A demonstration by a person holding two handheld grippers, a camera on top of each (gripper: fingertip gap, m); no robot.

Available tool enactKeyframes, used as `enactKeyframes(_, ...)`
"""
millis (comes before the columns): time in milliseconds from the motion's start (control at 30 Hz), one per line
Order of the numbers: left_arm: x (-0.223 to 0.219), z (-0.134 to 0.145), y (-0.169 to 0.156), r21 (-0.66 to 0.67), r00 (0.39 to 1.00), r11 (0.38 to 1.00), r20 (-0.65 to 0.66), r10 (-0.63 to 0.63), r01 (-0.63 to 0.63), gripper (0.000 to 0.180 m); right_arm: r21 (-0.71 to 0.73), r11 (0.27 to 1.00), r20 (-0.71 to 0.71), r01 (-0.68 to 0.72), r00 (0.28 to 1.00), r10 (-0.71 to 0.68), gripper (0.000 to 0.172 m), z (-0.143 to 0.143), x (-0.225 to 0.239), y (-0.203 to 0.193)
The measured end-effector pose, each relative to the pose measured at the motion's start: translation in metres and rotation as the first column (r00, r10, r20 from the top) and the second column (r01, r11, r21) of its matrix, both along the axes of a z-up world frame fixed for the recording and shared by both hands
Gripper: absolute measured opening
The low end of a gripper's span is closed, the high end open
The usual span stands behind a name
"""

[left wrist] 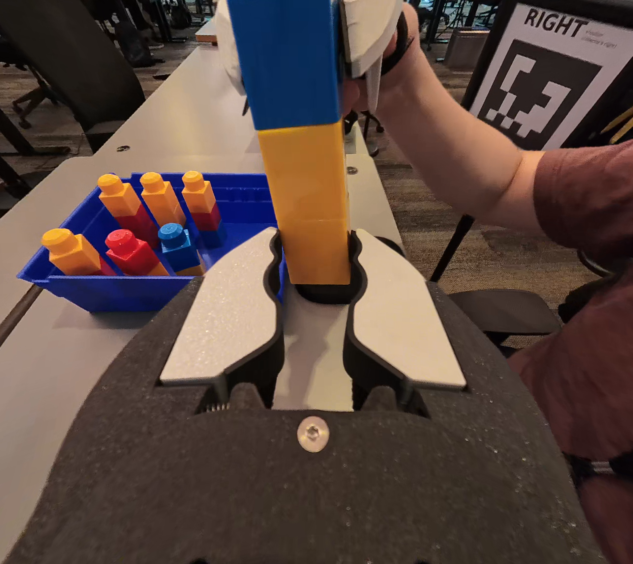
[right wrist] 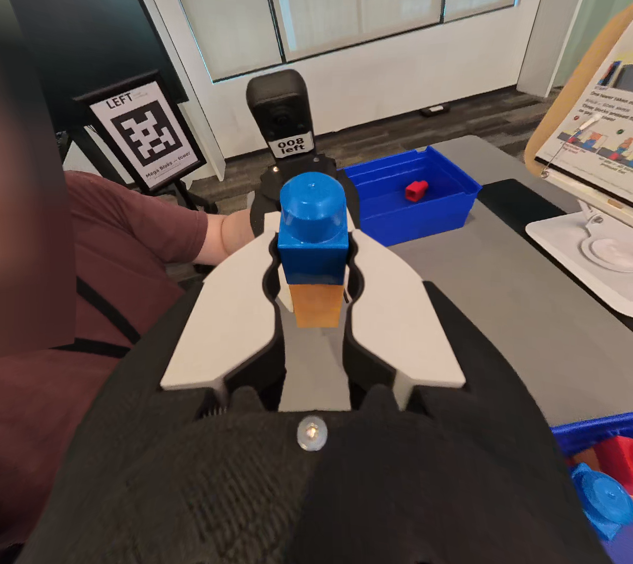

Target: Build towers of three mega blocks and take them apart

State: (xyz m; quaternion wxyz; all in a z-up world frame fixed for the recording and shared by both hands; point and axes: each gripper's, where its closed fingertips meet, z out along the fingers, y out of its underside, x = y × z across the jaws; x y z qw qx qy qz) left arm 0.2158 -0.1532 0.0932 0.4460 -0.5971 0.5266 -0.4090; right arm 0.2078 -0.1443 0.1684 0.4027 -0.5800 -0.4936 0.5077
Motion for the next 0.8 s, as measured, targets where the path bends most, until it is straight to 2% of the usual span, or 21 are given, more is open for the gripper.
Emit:
enactKeyframes(133, -0.002, 0.012, -0.01, -0.123, 0.993, 0.988, 0.082, -0.083, 0.093, 0.036, -0.016, 1.0, 0.014, -0.013, 1.0, 0.014, 0.037, 0.002, 0.004, -0.005)
enactKeyframes(233, -0.003, 0.004, -0.012, -0.09, 0.996, 0.992, 0.026, -0.089, 0.091, 0.036, 0.004, 1.0, 0.042, -0.022, 0.999, 0.021, 0.037, -0.005, 0.004, -0.01)
enactKeyframes(433, 0.002, 0.001, -0.008, -0.118, 0.996, 0.989, 0.029, -0.087, 0.09, 0.036, 0.007, 1.0, 0.049, 0.024, 0.999, -0.024, 0.037, -0.01, 0.012, -0.006)
enactKeyframes(467, 0.001, 0.005, -0.005, -0.115, 0.997, 0.991, 0.044, -0.07, 0.074, 0.042, 0.035, 0.997, 0.048, 0.069, 0.996, -0.071, 0.037, -0.008, 0.018, -0.003)
enactKeyframes(500, -0.001, 0.008, -0.002, -0.1, 0.997, 0.993, 0.053, -0.05, 0.055, 0.058, 0.072, 0.987, 0.05, 0.141, 0.988, -0.145, 0.037, -0.008, 0.03, 0.003)
enactKeyframes(533, -0.008, 0.007, 0.004, -0.073, 0.999, 0.997, 0.037, -0.012, 0.015, 0.066, 0.107, 0.963, 0.068, 0.247, 0.964, -0.255, 0.037, -0.01, 0.048, 0.015)
enactKeyframes(567, -0.017, 0.003, 0.011, -0.035, 0.999, 0.999, 0.009, 0.04, -0.04, 0.071, 0.149, 0.908, 0.097, 0.392, 0.908, -0.408, 0.037, -0.018, 0.073, 0.033)
enactKeyframes(633, -0.038, -0.002, 0.023, 0.02, 0.988, 0.988, -0.008, 0.152, -0.152, 0.076, 0.214, 0.708, 0.161, 0.673, 0.69, -0.705, 0.036, -0.046, 0.135, 0.074)
enactKeyframes(667, -0.047, -0.004, 0.028, 0.022, 0.981, 0.98, -0.008, 0.196, -0.196, 0.074, 0.207, 0.619, 0.186, 0.758, 0.591, -0.785, 0.037, -0.066, 0.159, 0.089)
enactKeyframes(700, -0.055, -0.007, 0.03, 0.011, 0.975, 0.975, -0.011, 0.224, -0.223, 0.072, 0.173, 0.567, 0.211, 0.805, 0.532, -0.82, 0.037, -0.088, 0.174, 0.099)
enactKeyframes(800, -0.07, -0.013, 0.031, -0.03, 0.962, 0.962, -0.028, 0.272, -0.273, 0.071, 0.086, 0.471, 0.296, 0.878, 0.429, -0.853, 0.037, -0.153, 0.189, 0.117)
